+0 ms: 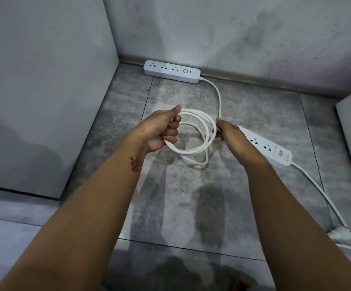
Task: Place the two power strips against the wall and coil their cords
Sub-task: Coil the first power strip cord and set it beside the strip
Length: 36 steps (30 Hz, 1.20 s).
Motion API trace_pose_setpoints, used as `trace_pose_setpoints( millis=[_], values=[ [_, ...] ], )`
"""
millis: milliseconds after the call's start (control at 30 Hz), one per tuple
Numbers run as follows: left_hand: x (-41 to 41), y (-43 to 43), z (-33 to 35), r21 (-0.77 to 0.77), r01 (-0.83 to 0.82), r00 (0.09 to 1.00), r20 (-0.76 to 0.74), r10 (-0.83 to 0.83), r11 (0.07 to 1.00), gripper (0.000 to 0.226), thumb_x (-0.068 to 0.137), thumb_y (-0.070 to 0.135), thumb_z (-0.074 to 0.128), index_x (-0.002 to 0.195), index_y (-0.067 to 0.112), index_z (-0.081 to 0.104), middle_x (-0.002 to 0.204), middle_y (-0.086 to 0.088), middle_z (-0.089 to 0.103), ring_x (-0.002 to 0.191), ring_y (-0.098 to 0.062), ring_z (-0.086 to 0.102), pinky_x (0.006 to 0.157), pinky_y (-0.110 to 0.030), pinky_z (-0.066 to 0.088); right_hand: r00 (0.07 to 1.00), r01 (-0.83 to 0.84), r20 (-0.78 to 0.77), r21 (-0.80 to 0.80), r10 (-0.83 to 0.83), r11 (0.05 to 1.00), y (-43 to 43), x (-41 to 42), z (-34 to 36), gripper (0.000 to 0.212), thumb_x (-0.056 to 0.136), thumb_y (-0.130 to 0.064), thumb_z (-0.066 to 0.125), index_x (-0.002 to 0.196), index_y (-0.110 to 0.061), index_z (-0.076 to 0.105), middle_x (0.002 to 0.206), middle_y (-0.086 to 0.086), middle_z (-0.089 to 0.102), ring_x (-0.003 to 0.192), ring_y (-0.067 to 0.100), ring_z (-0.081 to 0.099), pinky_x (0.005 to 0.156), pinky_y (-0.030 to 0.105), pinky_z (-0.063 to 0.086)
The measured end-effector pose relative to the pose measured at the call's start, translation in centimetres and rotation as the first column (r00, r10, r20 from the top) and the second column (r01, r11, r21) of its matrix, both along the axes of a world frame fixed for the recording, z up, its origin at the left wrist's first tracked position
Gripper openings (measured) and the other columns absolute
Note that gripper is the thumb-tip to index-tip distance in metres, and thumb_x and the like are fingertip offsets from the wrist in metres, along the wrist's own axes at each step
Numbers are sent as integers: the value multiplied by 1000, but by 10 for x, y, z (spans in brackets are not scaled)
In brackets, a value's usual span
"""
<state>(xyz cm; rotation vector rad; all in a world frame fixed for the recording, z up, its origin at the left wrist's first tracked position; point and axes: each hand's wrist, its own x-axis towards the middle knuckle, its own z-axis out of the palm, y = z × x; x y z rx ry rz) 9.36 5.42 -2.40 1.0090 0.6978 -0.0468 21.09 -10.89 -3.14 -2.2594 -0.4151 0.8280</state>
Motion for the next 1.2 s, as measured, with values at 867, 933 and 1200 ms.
trace_pose_setpoints(
  millis=[867, 933, 1200],
  values=[
    [14, -31, -15, 514, -233, 961, -8, 277, 825, 36, 103, 41, 35, 78, 17, 44, 71, 1, 42, 60, -14, 40, 59, -31, 42, 968, 135, -237, 192, -87, 972, 20, -5, 26, 11, 98, -18, 56, 87, -19, 59, 69, -1, 59, 55, 10, 53, 58, 22, 42],
    [16, -32, -15, 524, -229, 962, -9, 274, 821, 37, 103, 42, 35, 76, 19, 45, 69, 2, 43, 59, -14, 41, 63, -34, 40, 973, 167, -195, 232, -122, 958, 23, -9, 23, 13, 98, -18, 56, 85, -19, 56, 69, 0, 63, 54, 9, 56, 51, 17, 41],
    [13, -31, -12, 325, -253, 962, -14, 272, 911, 39, 104, 39, 35, 73, 17, 42, 54, 5, 33, 36, -6, 30, 47, -26, 33, 965, 107, 215, 194, -148, 975, 29, -16, 9, 9, 91, -24, 63, 93, -15, 59, 76, 1, 72, 79, 18, 72, 82, 38, 56]
  ],
)
